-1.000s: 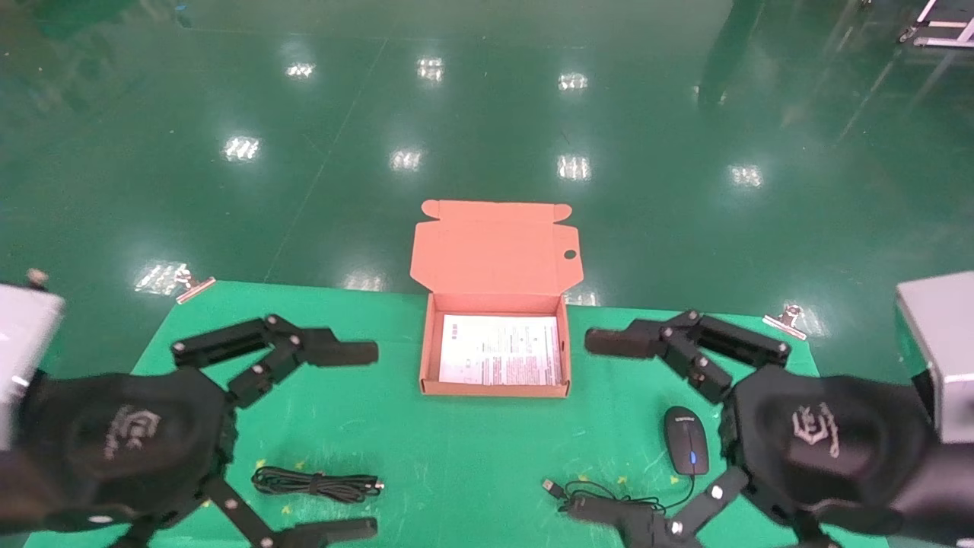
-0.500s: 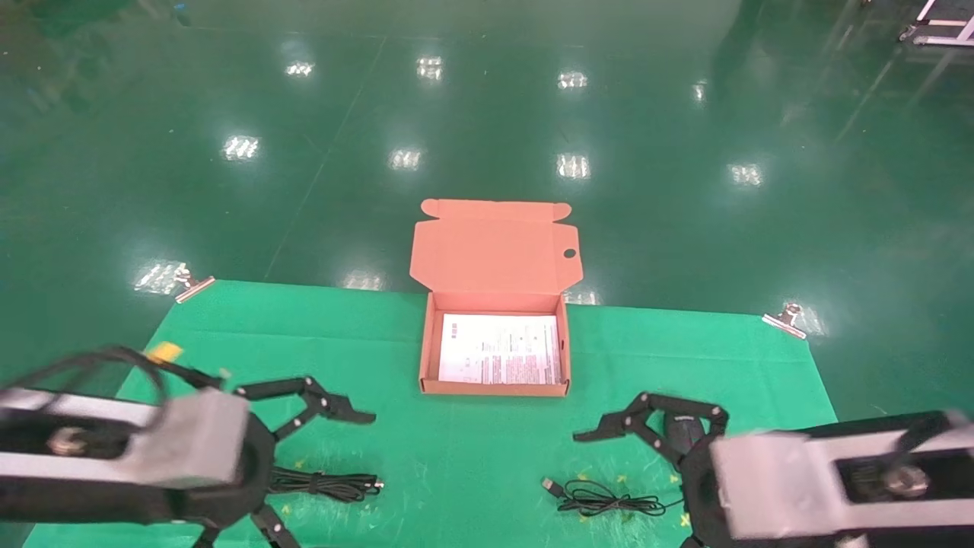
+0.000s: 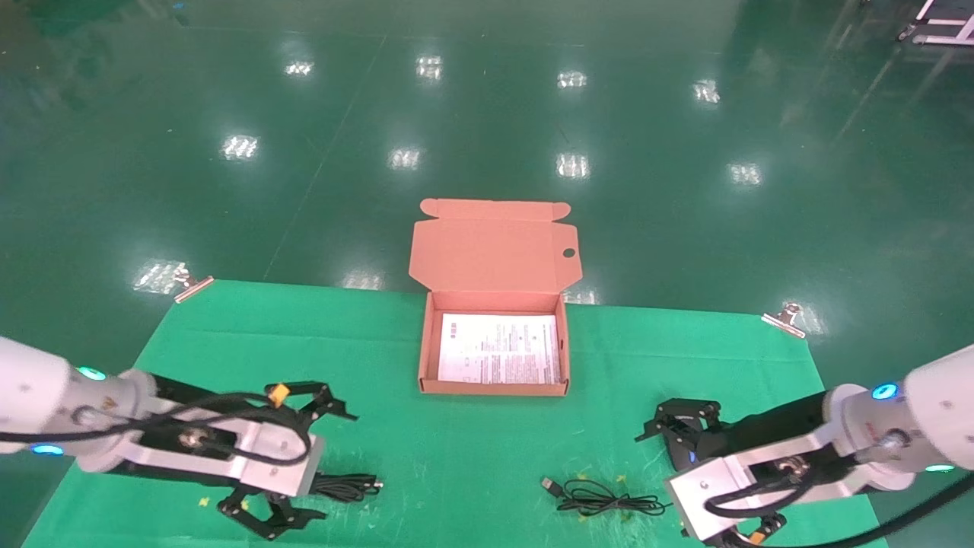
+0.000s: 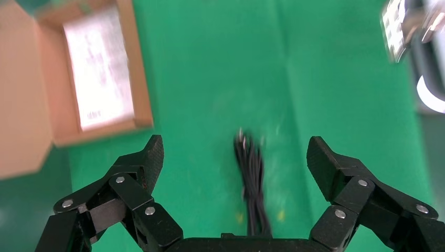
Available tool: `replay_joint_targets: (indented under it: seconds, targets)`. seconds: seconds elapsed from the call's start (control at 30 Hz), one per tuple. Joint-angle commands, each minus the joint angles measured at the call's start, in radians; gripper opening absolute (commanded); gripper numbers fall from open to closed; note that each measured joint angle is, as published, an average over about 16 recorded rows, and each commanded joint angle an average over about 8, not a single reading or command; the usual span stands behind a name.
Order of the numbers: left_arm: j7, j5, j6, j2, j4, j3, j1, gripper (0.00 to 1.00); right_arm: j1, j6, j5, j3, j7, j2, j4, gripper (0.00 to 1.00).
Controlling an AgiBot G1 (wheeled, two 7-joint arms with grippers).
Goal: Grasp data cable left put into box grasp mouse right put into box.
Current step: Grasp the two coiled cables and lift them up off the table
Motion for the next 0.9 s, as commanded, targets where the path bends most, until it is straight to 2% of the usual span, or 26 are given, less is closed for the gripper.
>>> replay_joint_targets:
  seconds: [0.03, 0.2, 0.43, 0.67, 0.9]
  targets:
    - [0.011, 0.07, -0.025, 0.019, -0.001, 0.024, -0.001, 1.0, 0.0, 0.02, -0.05, -0.02, -0.006, -0.014, 0.0, 1.0]
    - [-0.026, 0.189, -0.058, 0.058, 0.014, 0.07, 0.015, 1.0, -0.043, 0.094, -0.141, -0.046, 0.015, -0.042, -0.001, 1.0]
    - [-0.06, 0.296, -0.096, 0.119, 0.091, 0.112, 0.025, 1.0, -0.11, 0.193, -0.248, -0.071, 0.071, -0.075, -0.006, 1.0]
    - [-0.058, 0.326, -0.14, 0.189, 0.277, 0.122, 0.015, 1.0, -0.157, 0.253, -0.315, -0.083, 0.135, -0.104, -0.018, 1.0]
    - [-0.009, 0.317, -0.179, 0.257, 0.505, 0.119, -0.017, 1.0, -0.189, 0.281, -0.343, -0.09, 0.188, -0.132, -0.049, 1.0]
